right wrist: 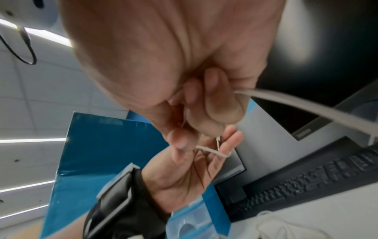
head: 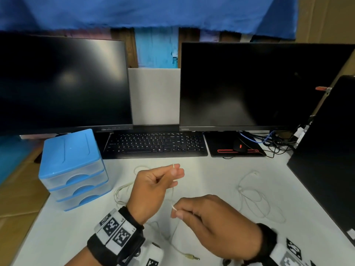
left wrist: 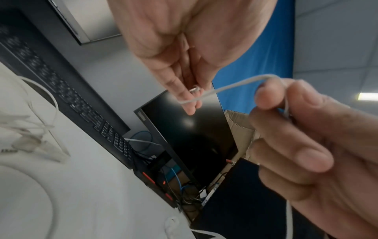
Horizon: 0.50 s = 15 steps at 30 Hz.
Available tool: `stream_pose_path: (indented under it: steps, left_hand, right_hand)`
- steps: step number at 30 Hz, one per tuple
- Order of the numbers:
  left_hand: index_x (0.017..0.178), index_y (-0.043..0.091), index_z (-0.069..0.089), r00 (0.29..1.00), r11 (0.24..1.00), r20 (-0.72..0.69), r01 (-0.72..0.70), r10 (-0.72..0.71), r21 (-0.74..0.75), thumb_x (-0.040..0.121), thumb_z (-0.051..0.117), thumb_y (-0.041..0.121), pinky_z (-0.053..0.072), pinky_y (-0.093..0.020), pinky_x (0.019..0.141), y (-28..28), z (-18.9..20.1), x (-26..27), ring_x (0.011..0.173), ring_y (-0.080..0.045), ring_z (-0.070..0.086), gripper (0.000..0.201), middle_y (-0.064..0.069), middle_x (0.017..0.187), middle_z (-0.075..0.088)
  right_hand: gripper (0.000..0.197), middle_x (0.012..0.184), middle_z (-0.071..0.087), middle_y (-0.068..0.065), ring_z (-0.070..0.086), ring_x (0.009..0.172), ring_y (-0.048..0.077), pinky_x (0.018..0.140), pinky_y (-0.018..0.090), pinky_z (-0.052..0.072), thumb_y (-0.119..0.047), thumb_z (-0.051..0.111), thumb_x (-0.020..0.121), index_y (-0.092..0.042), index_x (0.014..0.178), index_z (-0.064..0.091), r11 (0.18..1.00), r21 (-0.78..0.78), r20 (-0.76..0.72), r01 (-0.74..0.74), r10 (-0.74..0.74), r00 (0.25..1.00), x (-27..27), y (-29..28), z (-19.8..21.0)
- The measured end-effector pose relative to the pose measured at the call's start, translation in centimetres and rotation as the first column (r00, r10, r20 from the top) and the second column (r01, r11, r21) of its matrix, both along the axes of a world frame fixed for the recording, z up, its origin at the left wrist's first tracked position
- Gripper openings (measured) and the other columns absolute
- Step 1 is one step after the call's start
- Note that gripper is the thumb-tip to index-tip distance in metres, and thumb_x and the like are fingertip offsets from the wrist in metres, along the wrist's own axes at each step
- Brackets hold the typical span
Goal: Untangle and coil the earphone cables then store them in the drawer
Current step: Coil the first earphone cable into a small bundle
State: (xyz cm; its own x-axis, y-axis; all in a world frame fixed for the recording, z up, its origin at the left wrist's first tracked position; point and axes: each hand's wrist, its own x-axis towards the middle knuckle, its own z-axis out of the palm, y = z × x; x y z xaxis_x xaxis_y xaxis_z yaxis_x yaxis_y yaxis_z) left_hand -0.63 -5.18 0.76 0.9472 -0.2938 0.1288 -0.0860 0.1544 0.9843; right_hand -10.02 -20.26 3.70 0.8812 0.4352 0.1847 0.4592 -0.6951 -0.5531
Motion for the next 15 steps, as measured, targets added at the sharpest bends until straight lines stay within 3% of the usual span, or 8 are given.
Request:
stream_pose_path:
  steps: [5,7,10,15]
  left_hand:
    - [0.103,0.006,0.071,0.986,0.985,-0.156,0.027,-0.054,-0.168,0.084,0.062,0.017,0.058,-0.023,0.074,0.2,0.7,0.2,0.095,-0.022,0.073,0.024,-0.011,0.099,0.076]
    - [0.103,0.006,0.071,0.978,0.974,-0.196,0.021,-0.066,-0.225,0.081,0.063,0.02,0.059,-0.024,0.077,0.4,0.9,0.4,0.096,-0.022,0.073,0.027,-0.012,0.101,0.076]
    - [0.11,0.004,0.068,0.976,0.976,-0.208,0.021,-0.067,-0.217,0.089,0.058,0.014,0.058,-0.026,0.084,0.1,0.1,0.3,0.1,-0.022,0.072,0.025,-0.011,0.104,0.075]
    - [0.109,0.01,0.069,0.991,0.997,-0.133,-0.011,0.0,-0.079,0.093,0.056,0.01,0.056,-0.026,0.088,-1.1,-2.0,-0.1,0.103,-0.019,0.07,0.021,-0.007,0.103,0.076]
  right_hand:
    - [0.028,0.071,0.059,0.002,0.051,0.067,0.025,0.069,0.037,0.048,-0.034,0.039,0.1,-0.017,0.083,0.053,0.98,-0.196,-0.009,-0.043,0.042,0.999,-0.1,0.0,-1.4]
    - [0.028,0.062,0.048,0.001,0.044,0.062,0.027,0.065,0.037,0.044,-0.029,0.039,0.1,-0.021,0.073,0.039,0.965,-0.257,-0.027,-0.043,0.037,0.999,0.1,0.1,-2.6]
    - [0.032,0.055,0.035,-0.001,0.036,0.059,0.023,0.062,0.036,0.04,-0.031,0.04,0.1,-0.024,0.069,0.033,0.968,-0.246,-0.046,-0.044,0.033,0.998,0.4,-0.1,-2.4]
    - [0.027,0.062,0.044,-0.004,0.044,0.061,0.021,0.066,0.036,0.045,-0.034,0.038,0.102,-0.023,0.078,0.043,0.979,-0.201,-0.046,-0.037,0.028,0.999,0.2,-0.2,-1.4]
